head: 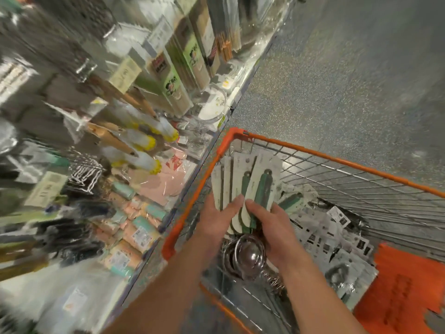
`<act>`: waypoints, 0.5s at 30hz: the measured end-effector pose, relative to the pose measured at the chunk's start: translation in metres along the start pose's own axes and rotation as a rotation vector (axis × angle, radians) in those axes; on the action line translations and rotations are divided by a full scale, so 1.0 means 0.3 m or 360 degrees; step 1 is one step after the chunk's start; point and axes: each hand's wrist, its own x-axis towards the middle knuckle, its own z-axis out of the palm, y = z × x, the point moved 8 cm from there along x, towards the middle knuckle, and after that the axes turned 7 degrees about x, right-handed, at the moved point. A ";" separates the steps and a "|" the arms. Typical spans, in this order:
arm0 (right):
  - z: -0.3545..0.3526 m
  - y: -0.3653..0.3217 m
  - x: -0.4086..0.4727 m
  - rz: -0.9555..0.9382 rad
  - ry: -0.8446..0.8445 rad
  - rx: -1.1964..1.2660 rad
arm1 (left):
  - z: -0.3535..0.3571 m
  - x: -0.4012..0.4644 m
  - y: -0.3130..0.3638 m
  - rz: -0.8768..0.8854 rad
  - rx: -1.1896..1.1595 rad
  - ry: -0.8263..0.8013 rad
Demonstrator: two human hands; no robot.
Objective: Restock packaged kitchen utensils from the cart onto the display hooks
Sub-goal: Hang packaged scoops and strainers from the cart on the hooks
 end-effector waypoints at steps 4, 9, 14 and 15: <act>0.076 -0.078 -0.127 -0.0078 -0.0087 -0.0110 | -0.014 -0.104 0.070 0.0053 -0.0041 0.0020; 0.189 -0.139 -0.260 -0.0285 -0.0139 -0.0305 | -0.111 -0.240 0.161 0.0184 -0.0224 0.0288; 0.452 -0.132 -0.381 -0.0475 -0.0383 -0.0571 | -0.340 -0.429 0.249 0.0446 -0.0591 0.0421; 0.513 -0.110 -0.405 -0.0504 -0.0425 -0.0613 | -0.396 -0.481 0.259 0.0496 -0.0628 0.0456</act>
